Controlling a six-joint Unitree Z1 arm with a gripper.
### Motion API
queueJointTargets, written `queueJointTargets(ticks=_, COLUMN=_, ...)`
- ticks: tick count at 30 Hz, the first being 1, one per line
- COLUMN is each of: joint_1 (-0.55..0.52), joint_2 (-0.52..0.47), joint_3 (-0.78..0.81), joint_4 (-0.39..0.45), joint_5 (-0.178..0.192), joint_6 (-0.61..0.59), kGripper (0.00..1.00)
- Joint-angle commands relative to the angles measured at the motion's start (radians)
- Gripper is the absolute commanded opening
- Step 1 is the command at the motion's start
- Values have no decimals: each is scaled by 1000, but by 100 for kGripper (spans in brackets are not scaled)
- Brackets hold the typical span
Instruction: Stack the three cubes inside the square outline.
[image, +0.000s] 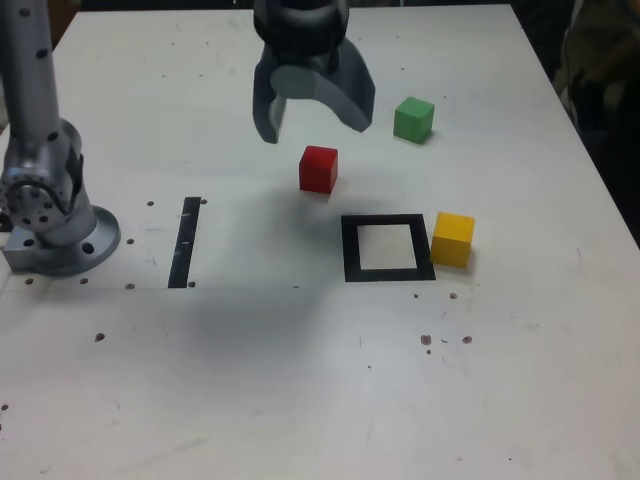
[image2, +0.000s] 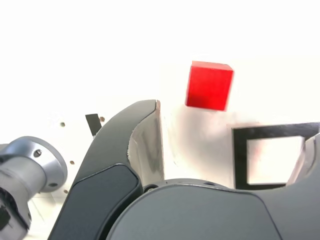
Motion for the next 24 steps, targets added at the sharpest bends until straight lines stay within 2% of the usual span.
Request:
queueJointTargets(ticks=1, joint_1=22, joint_2=39, joint_3=15, joint_4=-20, joint_5=-3, joint_6=17, kGripper=100)
queueJointTargets(ticks=9, joint_1=58, joint_2=137, joint_3=38, joint_4=-87, joint_5=7, joint_6=53, kGripper=96)
queueJointTargets(ticks=15, joint_1=60, joint_2=168, joint_3=36, joint_4=-102, joint_5=11, joint_6=54, kGripper=85)
queueJointTargets(ticks=20, joint_1=60, joint_2=192, joint_3=32, joint_4=-105, joint_5=13, joint_6=55, kGripper=70)
queueJointTargets(ticks=24, joint_1=61, joint_2=203, joint_3=29, joint_4=-119, joint_5=15, joint_6=57, kGripper=50)
